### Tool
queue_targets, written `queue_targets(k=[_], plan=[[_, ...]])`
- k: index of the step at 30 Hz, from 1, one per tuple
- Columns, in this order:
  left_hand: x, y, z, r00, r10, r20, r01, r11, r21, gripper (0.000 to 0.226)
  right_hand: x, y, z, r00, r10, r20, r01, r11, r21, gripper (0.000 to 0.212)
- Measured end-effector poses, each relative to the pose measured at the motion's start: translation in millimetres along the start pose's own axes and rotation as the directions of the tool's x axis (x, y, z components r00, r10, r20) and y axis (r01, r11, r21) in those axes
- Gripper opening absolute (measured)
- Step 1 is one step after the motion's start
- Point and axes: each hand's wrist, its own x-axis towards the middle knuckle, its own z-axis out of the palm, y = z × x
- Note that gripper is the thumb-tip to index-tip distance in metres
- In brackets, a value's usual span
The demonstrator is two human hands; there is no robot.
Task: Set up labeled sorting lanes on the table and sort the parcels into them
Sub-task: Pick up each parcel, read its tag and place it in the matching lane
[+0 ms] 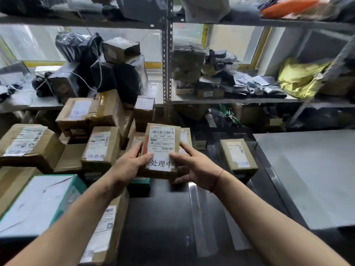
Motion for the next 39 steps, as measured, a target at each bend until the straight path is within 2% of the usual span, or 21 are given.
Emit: queue_targets(k=[4, 7, 12, 14, 16, 19, 21, 23, 25, 27, 29, 31, 36, 37, 39], plan=[[3.5, -4.7, 58.0, 1.000, -0.016, 0.025, 0.015, 1.000, 0.027, 0.048, -27.5, 2.2, -48.4, 0.999, 0.002, -0.048, -0.001, 1.000, 0.014, 0.071], [18.6, -4.9, 83.6, 0.998, -0.027, 0.051, 0.022, 0.995, 0.099, 0.056, -37.1, 0.6, -78.5, 0.995, 0.017, -0.100, -0.014, 0.999, 0.038, 0.076], [60.7, -0.2, 99.5, 0.994, -0.037, 0.100, 0.001, 0.940, 0.341, 0.053, -38.5, -4.6, -122.0, 0.984, 0.044, -0.172, -0.040, 0.999, 0.029, 0.075], [81.2, -2.3, 101.3, 0.991, -0.042, 0.128, -0.006, 0.936, 0.352, 0.061, -33.6, -5.5, -133.8, 0.978, 0.054, -0.204, -0.048, 0.998, 0.035, 0.072], [97.9, -2.7, 106.8, 0.989, -0.048, 0.142, -0.003, 0.941, 0.340, 0.057, -25.4, -5.8, -144.5, 0.971, 0.061, -0.230, -0.051, 0.998, 0.049, 0.070], [113.2, -4.0, 121.6, 0.984, -0.111, 0.140, 0.072, 0.964, 0.256, 0.053, -14.2, -2.4, -158.8, 0.962, 0.054, -0.268, -0.036, 0.997, 0.070, 0.069], [118.8, -10.3, 134.7, 0.974, -0.210, 0.088, 0.190, 0.963, 0.192, 0.050, -9.4, 1.6, -167.2, 0.952, 0.037, -0.305, -0.008, 0.995, 0.096, 0.070], [122.4, -22.2, 148.8, 0.938, -0.339, 0.067, 0.338, 0.941, 0.032, 0.057, -6.3, 4.7, -175.0, 0.942, 0.029, -0.335, 0.012, 0.993, 0.118, 0.068], [125.1, -34.1, 164.2, 0.885, -0.448, 0.125, 0.465, 0.856, -0.224, 0.065, -3.1, 5.9, -182.1, 0.942, 0.032, -0.335, 0.012, 0.992, 0.129, 0.063], [123.6, -39.5, 182.9, 0.849, -0.483, 0.216, 0.524, 0.711, -0.470, 0.064, 1.0, 5.6, -191.8, 0.946, 0.039, -0.323, 0.005, 0.991, 0.132, 0.056], [122.2, -43.0, 203.6, 0.852, -0.472, 0.226, 0.499, 0.602, -0.623, 0.051, 4.5, 4.3, -201.5, 0.950, 0.046, -0.309, -0.006, 0.992, 0.128, 0.055], [121.4, -47.8, 224.5, 0.864, -0.474, 0.170, 0.439, 0.543, -0.715, 0.040, 5.4, 3.2, -210.7, 0.952, 0.062, -0.301, -0.031, 0.994, 0.107, 0.059], [121.6, -62.3, 261.7, 0.888, -0.456, 0.054, 0.302, 0.493, -0.816, 0.040, 3.9, 1.2, -239.5, 0.957, 0.127, -0.262, -0.134, 0.991, -0.011, 0.056], [121.9, -64.3, 266.4, 0.890, -0.455, 0.033, 0.278, 0.481, -0.831, 0.041, 3.0, 0.4, -243.5, 0.947, 0.138, -0.291, -0.159, 0.986, -0.050, 0.052], [123.6, -66.8, 273.7, 0.895, -0.447, 0.000, 0.232, 0.466, -0.854, 0.045, -1.4, 4.1, -250.6, 0.879, 0.134, -0.458, -0.250, 0.946, -0.204, 0.041]])
